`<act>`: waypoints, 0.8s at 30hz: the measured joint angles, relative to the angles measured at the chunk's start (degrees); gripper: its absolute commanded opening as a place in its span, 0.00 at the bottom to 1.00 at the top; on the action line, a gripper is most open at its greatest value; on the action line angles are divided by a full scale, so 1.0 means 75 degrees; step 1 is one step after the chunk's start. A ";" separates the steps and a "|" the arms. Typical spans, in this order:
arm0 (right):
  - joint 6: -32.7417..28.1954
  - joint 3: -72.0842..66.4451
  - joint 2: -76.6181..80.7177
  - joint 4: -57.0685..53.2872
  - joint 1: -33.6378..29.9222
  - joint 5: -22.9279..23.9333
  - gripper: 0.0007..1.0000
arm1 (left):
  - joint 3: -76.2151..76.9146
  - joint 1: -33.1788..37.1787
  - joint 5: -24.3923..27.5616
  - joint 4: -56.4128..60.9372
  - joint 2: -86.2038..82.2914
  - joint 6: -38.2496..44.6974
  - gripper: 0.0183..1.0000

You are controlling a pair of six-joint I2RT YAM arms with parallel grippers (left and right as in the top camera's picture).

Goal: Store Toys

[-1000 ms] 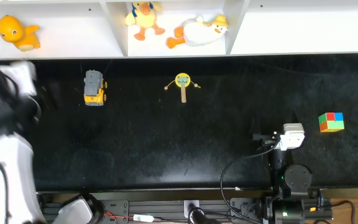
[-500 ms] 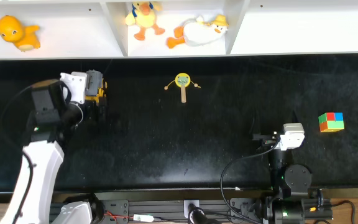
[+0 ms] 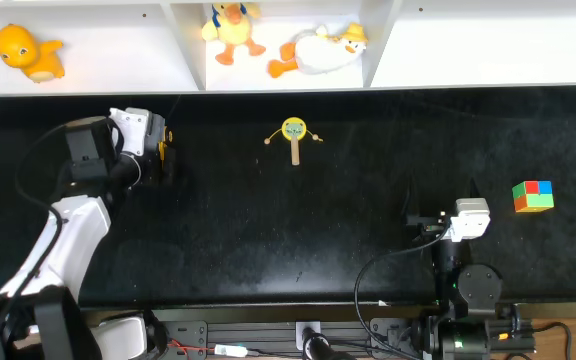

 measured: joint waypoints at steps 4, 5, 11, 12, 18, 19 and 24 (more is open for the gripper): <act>0.0000 0.0000 0.0000 0.0000 0.0000 0.0000 1.00 | 0.0000 0.0000 -0.0032 0.0052 0.0082 0.0029 0.76; -0.0003 0.0000 0.0000 -0.0006 0.0000 -0.0003 1.00 | 0.0000 0.0000 -0.0047 0.0055 0.0082 0.0041 0.72; 0.0003 0.0000 0.0000 -0.0006 0.0000 -0.0003 1.00 | 0.0000 0.0000 -0.0093 0.0073 0.0082 0.0122 0.48; -0.0003 0.0000 0.0000 -0.0006 0.0000 0.0000 1.00 | 0.0000 0.0000 -0.0096 0.0117 0.0079 0.0143 0.46; 0.0000 0.0000 0.0000 -0.0003 0.0003 0.0000 1.00 | 0.0003 0.0000 -0.0111 0.0216 0.0073 0.0154 0.40; 0.0000 0.0000 0.0000 -0.0003 0.0000 0.0000 1.00 | 0.0003 0.0000 -0.0114 0.0198 0.0061 0.0154 0.39; -0.0003 0.0000 0.0000 0.0000 0.0000 0.0000 1.00 | 0.0000 0.0000 -0.0242 -0.0583 -0.0353 0.0154 0.36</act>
